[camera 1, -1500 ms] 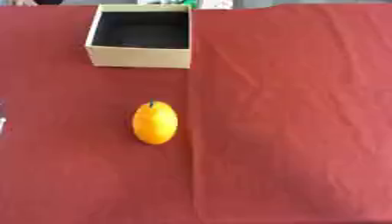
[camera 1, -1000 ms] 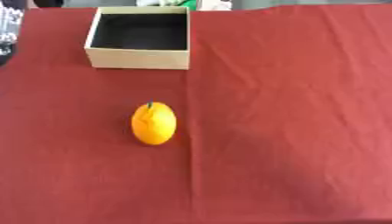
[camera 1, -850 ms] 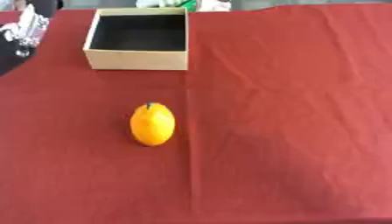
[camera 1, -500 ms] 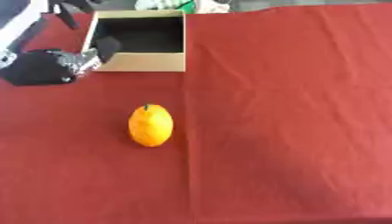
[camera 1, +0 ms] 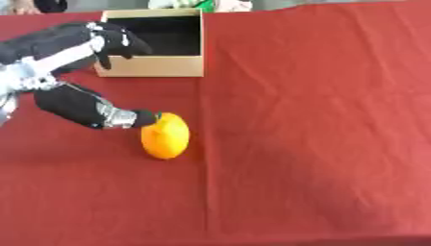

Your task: Pick up objects on the table and place them in the box.

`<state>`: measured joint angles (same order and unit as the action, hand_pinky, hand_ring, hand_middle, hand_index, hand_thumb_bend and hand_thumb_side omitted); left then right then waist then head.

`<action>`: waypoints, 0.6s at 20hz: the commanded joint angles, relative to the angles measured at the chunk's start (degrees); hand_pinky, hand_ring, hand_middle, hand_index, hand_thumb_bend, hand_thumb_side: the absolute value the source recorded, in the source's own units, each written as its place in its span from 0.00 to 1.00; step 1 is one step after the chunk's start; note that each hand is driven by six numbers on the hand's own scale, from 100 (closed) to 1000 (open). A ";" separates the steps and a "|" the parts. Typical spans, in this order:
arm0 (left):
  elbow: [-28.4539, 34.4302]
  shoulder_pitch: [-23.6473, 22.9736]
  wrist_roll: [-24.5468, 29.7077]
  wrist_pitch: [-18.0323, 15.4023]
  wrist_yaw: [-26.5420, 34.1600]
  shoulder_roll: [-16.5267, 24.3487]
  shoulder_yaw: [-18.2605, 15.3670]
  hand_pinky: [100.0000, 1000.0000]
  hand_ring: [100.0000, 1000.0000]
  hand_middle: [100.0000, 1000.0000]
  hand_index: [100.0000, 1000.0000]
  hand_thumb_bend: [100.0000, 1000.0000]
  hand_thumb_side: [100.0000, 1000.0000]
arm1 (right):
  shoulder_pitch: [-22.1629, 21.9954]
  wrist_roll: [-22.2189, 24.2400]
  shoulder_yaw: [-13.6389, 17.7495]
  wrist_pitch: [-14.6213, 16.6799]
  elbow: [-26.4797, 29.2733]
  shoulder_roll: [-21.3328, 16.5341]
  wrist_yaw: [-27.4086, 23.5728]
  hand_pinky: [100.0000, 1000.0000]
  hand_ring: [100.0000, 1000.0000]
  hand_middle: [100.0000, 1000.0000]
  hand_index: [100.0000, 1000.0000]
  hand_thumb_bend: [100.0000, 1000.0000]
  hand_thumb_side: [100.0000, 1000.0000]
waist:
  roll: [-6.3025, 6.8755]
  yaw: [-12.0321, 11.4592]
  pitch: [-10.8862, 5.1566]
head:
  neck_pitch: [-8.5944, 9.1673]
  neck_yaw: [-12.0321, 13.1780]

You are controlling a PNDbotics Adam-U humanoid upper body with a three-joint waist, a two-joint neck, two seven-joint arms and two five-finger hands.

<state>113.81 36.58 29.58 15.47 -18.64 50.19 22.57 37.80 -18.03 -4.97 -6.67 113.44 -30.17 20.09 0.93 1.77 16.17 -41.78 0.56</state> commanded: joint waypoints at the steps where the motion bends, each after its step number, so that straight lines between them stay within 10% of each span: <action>1: 0.78 0.98 3.27 0.35 0.18 1.03 0.27 0.65 0.80 0.77 0.86 0.70 0.37 | 0.77 0.20 0.24 0.11 1.15 -1.46 -0.19 0.92 0.85 0.79 0.90 0.00 0.93 | -0.08 0.06 -1.20 | -0.51 0.23; 12: 0.78 1.37 8.26 1.03 -2.78 -1.44 3.73 0.62 0.80 0.77 0.86 0.46 0.12 | 0.96 0.16 0.17 0.24 1.15 -1.25 -0.46 0.92 0.85 0.78 0.90 0.00 0.93 | -0.26 0.27 -1.18 | -0.18 0.47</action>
<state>113.82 36.87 37.33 16.17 -21.41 48.22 26.31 37.81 -18.01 -4.99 -6.68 113.44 -30.17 20.02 0.64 2.01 16.17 -41.78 0.86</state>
